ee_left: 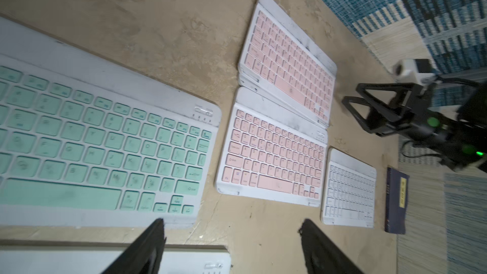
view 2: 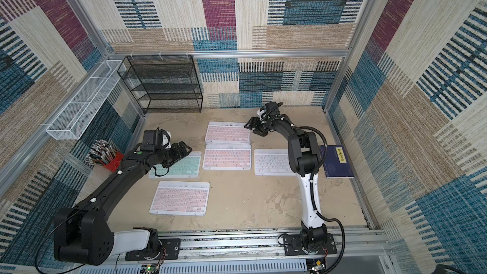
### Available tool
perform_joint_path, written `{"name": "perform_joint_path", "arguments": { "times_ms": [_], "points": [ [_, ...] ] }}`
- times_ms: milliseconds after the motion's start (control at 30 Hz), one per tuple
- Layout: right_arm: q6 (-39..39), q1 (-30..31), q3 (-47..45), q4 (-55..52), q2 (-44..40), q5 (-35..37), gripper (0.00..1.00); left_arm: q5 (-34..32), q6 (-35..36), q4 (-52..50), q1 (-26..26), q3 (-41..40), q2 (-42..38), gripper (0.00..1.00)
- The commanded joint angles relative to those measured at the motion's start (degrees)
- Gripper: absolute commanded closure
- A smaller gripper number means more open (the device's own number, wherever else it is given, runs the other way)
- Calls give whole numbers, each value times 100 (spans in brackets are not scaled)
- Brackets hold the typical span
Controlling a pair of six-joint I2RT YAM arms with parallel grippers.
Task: Stack the numeric keypads
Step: Place the numeric keypad at the numeric keypad, then adjust the numeric keypad at the center of the board.
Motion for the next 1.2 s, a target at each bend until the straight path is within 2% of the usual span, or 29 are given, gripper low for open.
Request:
{"name": "perform_joint_path", "arguments": {
  "times_ms": [0,67,167,267,467,633,700,800,900,1167],
  "points": [
    [41,183,-782,288,-1011,855,29,-1473,50,-1413,66,169,36,15],
    [56,541,-1386,541,-1630,1268,27,-1659,-26,-1702,231,24,-59,15],
    [64,1327,-2193,952,-2388,1741,23,-1382,-177,-1766,664,-421,-427,14],
    [174,2035,-2946,1442,-2934,1923,19,-1286,-218,-2021,1089,-622,-743,14],
    [464,3181,-4079,1927,-3619,1931,14,-1558,-129,-2440,1458,-492,-856,13],
    [1171,3581,-4982,2271,-4083,1425,16,-1522,-103,-2294,1601,-536,-733,13],
    [1400,3726,-5248,2385,-4249,1431,16,-1433,-86,-2174,1672,-598,-677,13],
    [1684,3947,-5468,2464,-4332,1428,16,-1015,-142,-1752,1797,-855,-540,12],
    [2104,4126,-5672,2774,-4266,1361,17,-715,-160,-1394,1845,-1063,-309,13],
    [2968,4387,-5937,3616,-3686,1225,21,-744,-157,-1149,1871,-1233,22,13]
  ]
}}
